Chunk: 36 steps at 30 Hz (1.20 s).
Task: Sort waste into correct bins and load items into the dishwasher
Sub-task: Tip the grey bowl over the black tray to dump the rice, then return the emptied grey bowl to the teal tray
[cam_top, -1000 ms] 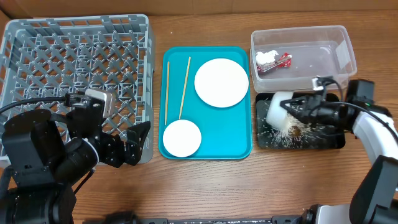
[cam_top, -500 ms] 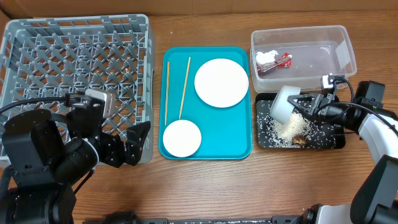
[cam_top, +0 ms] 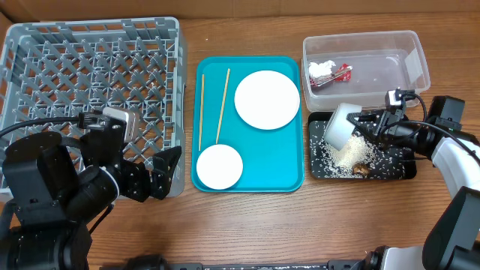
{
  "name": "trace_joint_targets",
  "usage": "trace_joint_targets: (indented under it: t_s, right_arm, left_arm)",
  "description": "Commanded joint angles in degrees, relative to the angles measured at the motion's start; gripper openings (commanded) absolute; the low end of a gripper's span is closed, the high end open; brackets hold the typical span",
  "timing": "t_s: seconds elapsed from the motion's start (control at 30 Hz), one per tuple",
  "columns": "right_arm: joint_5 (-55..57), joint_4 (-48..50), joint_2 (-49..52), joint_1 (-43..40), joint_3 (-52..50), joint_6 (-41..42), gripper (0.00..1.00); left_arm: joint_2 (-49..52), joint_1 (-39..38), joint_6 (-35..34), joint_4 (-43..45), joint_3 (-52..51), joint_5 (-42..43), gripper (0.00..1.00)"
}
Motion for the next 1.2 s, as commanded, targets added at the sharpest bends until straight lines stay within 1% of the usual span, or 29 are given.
trace_joint_targets:
  t_s: [0.0,0.03,0.07,0.13,0.17,0.2,0.23,0.27,0.33,0.37,0.53,0.6,0.67,0.77,0.87,1.0,1.17]
  right_arm:
    - [0.9,1.0,-0.2,0.6,0.0,-1.6,0.04]
    - [4.8,0.8,-0.2,0.3,0.0,2.1,0.04]
    - [2.8,0.6,-0.2,0.2,0.0,4.5,0.04]
    - [-8.8,2.3,-0.5,0.9,0.1,-1.9,0.04]
    - [-8.5,3.0,-0.6,1.3,0.1,-2.7,0.04]
    - [-3.3,3.0,-0.6,1.4,0.1,-1.3,0.04]
    - [2.7,2.5,-0.6,1.4,0.1,3.3,0.04]
    - [3.1,1.6,-0.6,1.4,0.1,7.0,0.04]
    - [-6.8,2.2,-1.0,2.2,0.1,1.9,0.04]
    - [-7.3,2.0,-1.4,2.9,0.1,1.2,0.04]
    - [-0.8,1.6,-4.9,6.2,0.8,3.1,0.04]
    - [4.7,0.4,-7.6,8.0,2.0,3.9,0.04]
    - [14.5,-2.2,-11.5,11.1,4.0,3.8,0.04]
    - [30.7,-5.1,-16.7,18.1,6.2,3.8,0.04]
    - [45.0,-5.9,-20.0,27.1,6.5,3.8,0.04]
    - [59.2,-7.3,-19.4,40.7,6.5,3.7,0.04]
    - [74.1,-7.7,-14.0,55.3,6.5,3.4,0.04]
  left_arm:
    - [-0.2,0.0,-0.4,-0.1,0.3,-0.3,1.0]
    - [-0.2,0.0,-0.4,-0.2,0.3,-0.3,1.0]
    - [-0.2,0.0,-0.4,-0.3,0.3,-0.3,1.0]
    - [-0.2,0.0,-0.4,-0.5,0.3,-0.3,1.0]
    - [-0.2,0.0,-0.4,-0.7,0.3,-0.3,1.0]
    - [-0.2,0.0,-0.4,-0.8,0.3,-0.3,1.0]
    - [-0.2,0.0,-0.4,-0.8,0.3,-0.3,1.0]
    - [-0.2,0.0,-0.4,-0.8,0.3,-0.3,1.0]
    - [-0.2,0.0,-0.4,-0.8,0.3,-0.3,1.0]
    - [-0.2,0.0,-0.4,-0.9,0.3,-0.3,1.0]
    - [-0.2,0.0,-0.4,-1.0,0.3,-0.3,1.0]
    - [-0.2,0.0,-0.4,-1.0,0.3,-0.3,1.0]
    - [-0.2,0.0,-0.4,-1.0,0.3,-0.3,1.0]
    - [-0.2,0.0,-0.4,-1.0,0.3,-0.3,1.0]
    - [-0.2,0.0,-0.4,-1.0,0.3,-0.3,1.0]
    - [-0.2,0.0,-0.4,-1.0,0.3,-0.3,1.0]
    - [-0.2,0.0,-0.4,-1.0,0.3,-0.3,1.0]
